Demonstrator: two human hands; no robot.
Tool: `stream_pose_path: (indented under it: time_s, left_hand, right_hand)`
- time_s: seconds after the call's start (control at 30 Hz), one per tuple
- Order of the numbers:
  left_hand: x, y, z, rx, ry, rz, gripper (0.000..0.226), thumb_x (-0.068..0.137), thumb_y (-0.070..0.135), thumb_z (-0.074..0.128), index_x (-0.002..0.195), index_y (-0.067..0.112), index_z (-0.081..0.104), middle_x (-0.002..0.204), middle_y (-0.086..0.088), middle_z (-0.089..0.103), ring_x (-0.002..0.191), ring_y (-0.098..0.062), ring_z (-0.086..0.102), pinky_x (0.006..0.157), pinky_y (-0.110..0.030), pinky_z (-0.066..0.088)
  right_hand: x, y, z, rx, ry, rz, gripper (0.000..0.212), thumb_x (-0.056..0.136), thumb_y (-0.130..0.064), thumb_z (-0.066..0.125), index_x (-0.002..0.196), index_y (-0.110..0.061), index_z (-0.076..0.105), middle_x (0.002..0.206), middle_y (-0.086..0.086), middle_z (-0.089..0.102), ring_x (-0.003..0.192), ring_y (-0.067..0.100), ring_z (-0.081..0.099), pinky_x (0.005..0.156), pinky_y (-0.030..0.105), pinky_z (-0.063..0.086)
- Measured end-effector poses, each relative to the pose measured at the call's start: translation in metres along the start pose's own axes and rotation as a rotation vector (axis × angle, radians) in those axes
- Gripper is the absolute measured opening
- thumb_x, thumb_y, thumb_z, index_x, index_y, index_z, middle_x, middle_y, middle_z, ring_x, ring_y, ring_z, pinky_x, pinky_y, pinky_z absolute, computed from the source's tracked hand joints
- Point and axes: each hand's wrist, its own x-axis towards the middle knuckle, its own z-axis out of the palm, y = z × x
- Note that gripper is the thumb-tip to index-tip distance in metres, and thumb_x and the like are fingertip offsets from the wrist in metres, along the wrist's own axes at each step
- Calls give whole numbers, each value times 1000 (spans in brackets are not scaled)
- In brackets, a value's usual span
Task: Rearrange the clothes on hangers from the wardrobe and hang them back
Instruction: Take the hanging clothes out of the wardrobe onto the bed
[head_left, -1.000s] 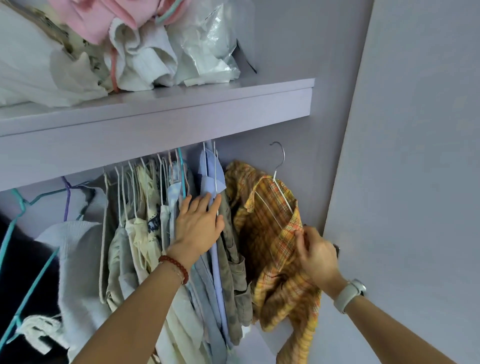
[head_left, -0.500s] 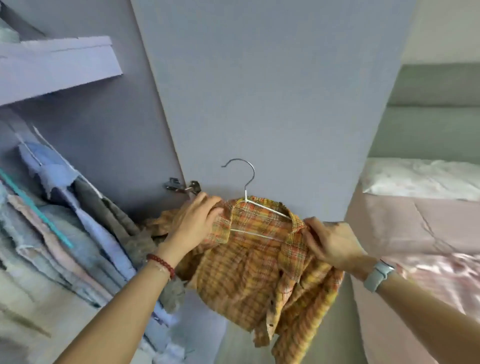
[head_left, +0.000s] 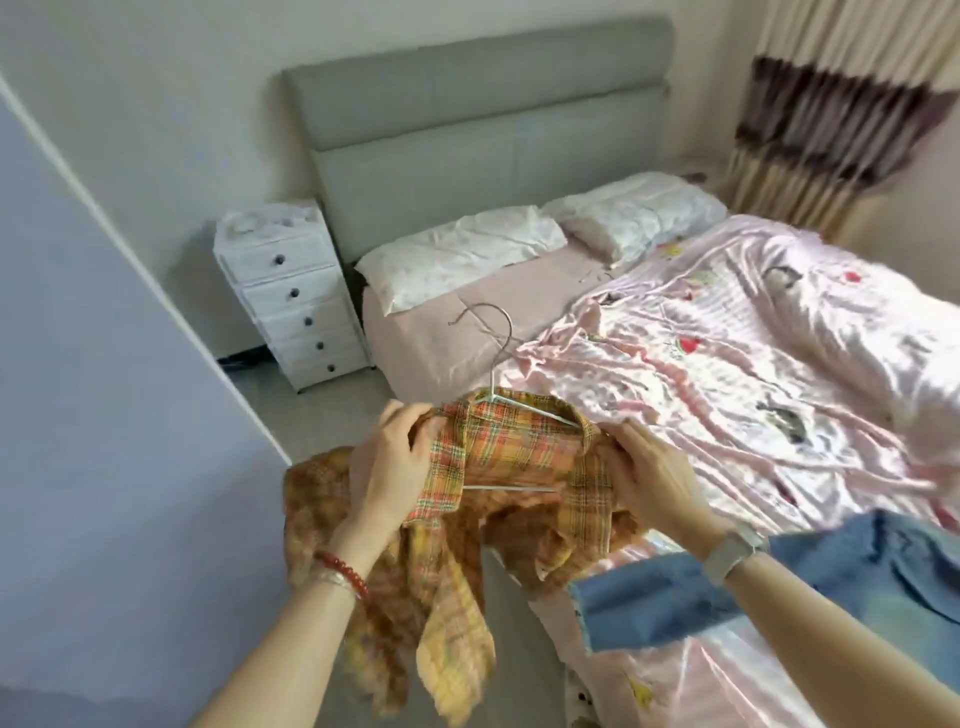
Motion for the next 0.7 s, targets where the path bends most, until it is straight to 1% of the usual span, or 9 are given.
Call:
stream_pose_path:
  time_s: [0.1, 0.2, 0.3, 0.37, 0.47, 0.53, 0.6, 0.63, 0.7]
  left_hand:
    - [44, 56, 59, -20, -57, 108, 23, 91, 28, 56, 103, 10, 66, 101, -4, 62, 82, -24, 60, 65, -31, 46]
    - [87, 119, 132, -52, -136, 210, 23, 90, 27, 58, 104, 11, 66, 106, -6, 63, 89, -25, 60, 70, -29, 45]
    - [123, 184, 213, -77, -255, 319, 23, 89, 26, 59, 104, 10, 66, 108, -8, 64, 90, -26, 61, 75, -34, 50]
    - [141, 227, 268, -90, -335, 369, 23, 89, 27, 60, 104, 10, 66, 114, -11, 62, 91, -29, 61, 75, -34, 50]
    - [162, 289, 345, -111, -427, 430, 27, 92, 27, 56, 111, 10, 65, 117, -12, 60, 104, -31, 56, 85, -36, 44]
    - [171, 323, 393, -136, -499, 461, 30, 95, 25, 49, 119, 12, 60, 125, -11, 55, 111, -30, 53, 93, -36, 42]
    - [171, 345, 442, -114, -603, 483, 35, 97, 23, 42, 130, 15, 50, 136, -8, 46, 125, -27, 43, 106, -38, 31]
    - [168, 350, 463, -73, -656, 497, 39, 98, 24, 40, 136, 18, 43, 141, -6, 41, 131, -24, 35, 111, -38, 22]
    - [156, 351, 508, 10, -780, 507, 49, 98, 27, 37, 145, 23, 24, 152, -1, 23, 141, -19, 16, 115, -39, 7]
  right_hand:
    - [-4, 59, -29, -48, 97, 171, 20, 86, -16, 49, 95, -3, 62, 82, 8, 65, 58, 24, 60, 49, 20, 35]
    - [-8, 130, -55, -85, 168, 352, 22, 86, -17, 49, 95, -2, 62, 81, 8, 63, 60, 23, 57, 50, 20, 33]
    - [-18, 211, -73, -99, 215, 501, 19, 87, -16, 49, 91, -2, 62, 78, 9, 63, 61, 26, 59, 50, 21, 35]
    - [-28, 261, -84, -116, 247, 579, 24, 87, -19, 46, 89, -1, 61, 77, 10, 63, 59, 28, 59, 50, 26, 38]
    - [-37, 331, -108, -218, 292, 656, 24, 87, -18, 46, 90, 0, 61, 79, 13, 64, 59, 28, 61, 49, 26, 41]
    - [-42, 378, -124, -280, 313, 700, 20, 87, -17, 48, 94, -3, 62, 83, 12, 65, 62, 28, 62, 54, 30, 47]
    - [-50, 420, -133, -314, 315, 772, 20, 89, -18, 49, 98, -5, 62, 87, 11, 66, 68, 29, 63, 58, 36, 51]
    - [-55, 440, -132, -315, 312, 813, 19, 90, -15, 51, 100, -3, 62, 89, 13, 65, 73, 31, 62, 61, 35, 49]
    - [-65, 476, -123, -278, 266, 920, 21, 90, -10, 52, 105, 2, 61, 95, 17, 62, 86, 34, 59, 73, 36, 45]
